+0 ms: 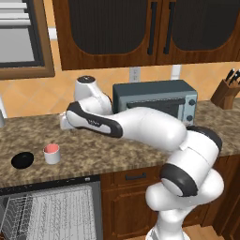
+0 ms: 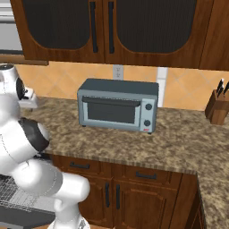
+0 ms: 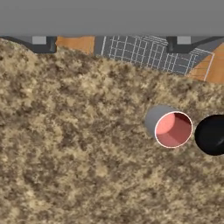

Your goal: Pick up the cup and bowl from the counter, place them in the dishwasher, and close the dishwasher door.

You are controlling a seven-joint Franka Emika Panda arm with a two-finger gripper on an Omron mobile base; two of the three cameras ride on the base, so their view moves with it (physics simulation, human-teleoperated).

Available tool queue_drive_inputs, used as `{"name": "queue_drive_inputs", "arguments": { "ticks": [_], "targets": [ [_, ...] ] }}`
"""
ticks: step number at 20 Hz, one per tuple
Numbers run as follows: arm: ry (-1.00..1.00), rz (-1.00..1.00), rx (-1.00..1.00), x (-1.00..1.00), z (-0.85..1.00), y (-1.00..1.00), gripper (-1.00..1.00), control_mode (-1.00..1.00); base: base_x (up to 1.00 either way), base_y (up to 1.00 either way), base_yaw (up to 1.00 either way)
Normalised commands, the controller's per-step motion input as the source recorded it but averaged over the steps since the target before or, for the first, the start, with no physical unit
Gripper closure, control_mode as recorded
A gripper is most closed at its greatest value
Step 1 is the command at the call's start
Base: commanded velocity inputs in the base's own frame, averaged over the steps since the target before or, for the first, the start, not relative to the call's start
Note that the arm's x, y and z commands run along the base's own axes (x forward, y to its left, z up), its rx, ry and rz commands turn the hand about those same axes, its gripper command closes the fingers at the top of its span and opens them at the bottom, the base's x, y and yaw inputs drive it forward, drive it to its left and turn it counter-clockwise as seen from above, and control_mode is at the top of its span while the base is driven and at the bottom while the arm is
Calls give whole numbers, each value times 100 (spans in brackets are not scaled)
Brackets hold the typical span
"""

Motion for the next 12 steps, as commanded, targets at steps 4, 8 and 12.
{"name": "queue_drive_inputs", "arguments": {
  "ticks": [4, 8, 12],
  "targets": [
    [11, 0, 0, 14, -53, 50, -100, -100, 0, 0, 0],
    [23, 0, -1, 27, -49, 24, -100, -100, 0, 0, 0],
    [14, -2, -2, 22, -53, 50, -100, -100, 0, 0, 0]
  ]
}}
